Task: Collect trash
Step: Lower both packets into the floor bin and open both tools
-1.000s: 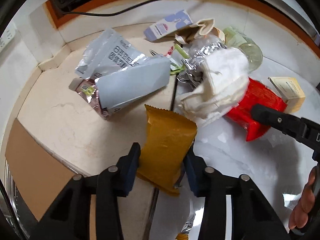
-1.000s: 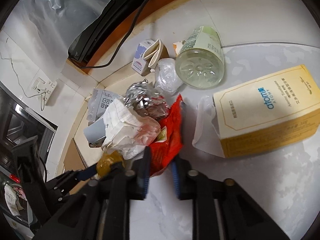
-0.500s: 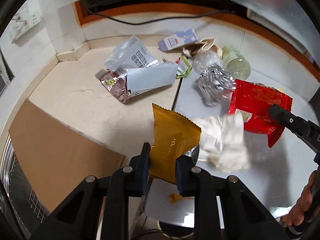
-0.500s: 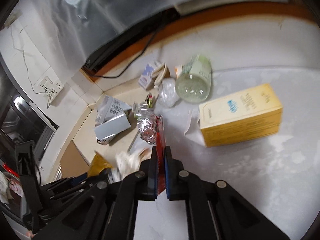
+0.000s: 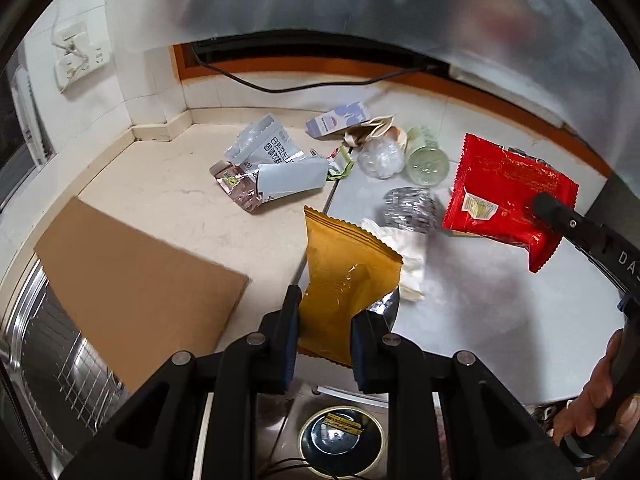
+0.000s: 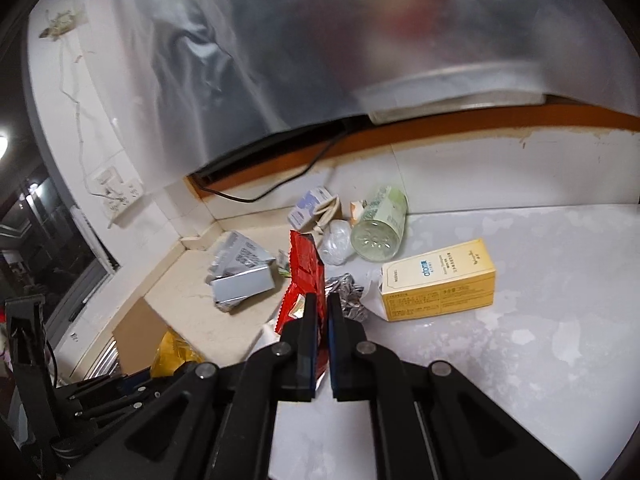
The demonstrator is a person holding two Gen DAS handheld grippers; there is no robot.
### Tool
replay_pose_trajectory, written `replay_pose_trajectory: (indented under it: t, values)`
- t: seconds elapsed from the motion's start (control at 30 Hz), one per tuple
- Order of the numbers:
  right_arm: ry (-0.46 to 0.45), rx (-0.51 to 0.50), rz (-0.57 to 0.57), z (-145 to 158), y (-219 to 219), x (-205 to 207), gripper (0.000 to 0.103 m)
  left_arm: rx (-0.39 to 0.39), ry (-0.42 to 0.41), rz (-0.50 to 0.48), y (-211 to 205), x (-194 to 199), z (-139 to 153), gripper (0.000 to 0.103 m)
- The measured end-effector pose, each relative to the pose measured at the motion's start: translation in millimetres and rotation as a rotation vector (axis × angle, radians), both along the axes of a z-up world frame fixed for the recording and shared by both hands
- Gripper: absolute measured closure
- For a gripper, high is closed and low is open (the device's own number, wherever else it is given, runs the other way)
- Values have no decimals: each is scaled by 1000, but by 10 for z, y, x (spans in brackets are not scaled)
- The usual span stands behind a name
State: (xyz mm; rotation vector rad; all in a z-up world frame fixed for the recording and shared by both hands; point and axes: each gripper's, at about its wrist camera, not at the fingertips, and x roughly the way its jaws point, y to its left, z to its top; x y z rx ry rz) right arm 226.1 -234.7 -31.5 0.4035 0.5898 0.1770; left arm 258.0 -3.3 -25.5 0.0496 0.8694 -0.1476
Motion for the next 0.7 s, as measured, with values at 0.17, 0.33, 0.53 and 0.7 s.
replay_pose_trajectory:
  t: [0.17,0.33,0.53,0.7]
  values:
    - [-30,19,41,67,-10,-456,99,-24,-41,7,25,-540,40,83]
    - [-31,26,105,29,66,-914,99,-37,-62,26,61,-1110,-99,83]
    - [-3,-24,150,-157,204,-1377,99,-67,-34,73,142,-1675,-480,83]
    - [44,-98,192,-397,394,-1653,99,-123,35,118,288,-1897,-842,83]
